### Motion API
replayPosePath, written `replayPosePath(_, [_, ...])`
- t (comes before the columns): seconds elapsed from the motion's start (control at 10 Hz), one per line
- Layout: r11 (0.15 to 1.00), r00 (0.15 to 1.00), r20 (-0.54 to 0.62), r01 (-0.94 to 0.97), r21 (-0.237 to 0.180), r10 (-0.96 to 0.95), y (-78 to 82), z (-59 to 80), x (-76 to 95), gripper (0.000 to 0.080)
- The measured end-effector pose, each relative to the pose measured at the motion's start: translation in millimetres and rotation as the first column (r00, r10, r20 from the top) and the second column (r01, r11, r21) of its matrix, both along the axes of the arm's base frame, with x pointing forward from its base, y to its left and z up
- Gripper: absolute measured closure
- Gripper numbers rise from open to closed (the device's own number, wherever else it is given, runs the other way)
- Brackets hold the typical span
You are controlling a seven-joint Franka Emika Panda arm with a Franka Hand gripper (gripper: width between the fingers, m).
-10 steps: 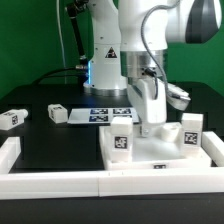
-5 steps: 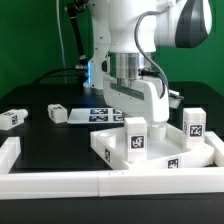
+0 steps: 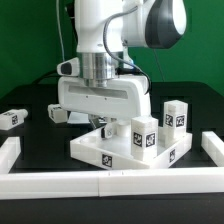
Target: Assemble square table
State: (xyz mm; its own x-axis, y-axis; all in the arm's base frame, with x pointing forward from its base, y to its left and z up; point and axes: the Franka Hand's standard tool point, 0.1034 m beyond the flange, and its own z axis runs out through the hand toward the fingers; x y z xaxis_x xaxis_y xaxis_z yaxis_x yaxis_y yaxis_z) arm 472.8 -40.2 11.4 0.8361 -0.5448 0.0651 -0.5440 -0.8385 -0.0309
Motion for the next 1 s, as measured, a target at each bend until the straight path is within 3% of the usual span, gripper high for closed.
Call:
replayPosePath(0.2, [0.995,0.995,-0.004,-0.096,-0.010,0.096,-2.7,-0.5,-0.5,0.0736])
replayPosePath(0.4, [0.946,0.947,-0.014,-0.322,-0.033,0.322,-13.0,-1.3,3.0,0.0736])
replayPosePath(0.6, [0.819,0.821,-0.015,-0.571,-0.062,0.571,-34.9,0.5,18.0,0.0736])
replayPosePath(0.7, [0.741,0.744,-0.020,-0.667,-0.080,0.668,-34.1,2.7,24.5,0.0736])
replayPosePath(1.0, [0.661,0.665,-0.040,-0.746,-0.086,0.745,-34.9,1.9,24.0,0.0736])
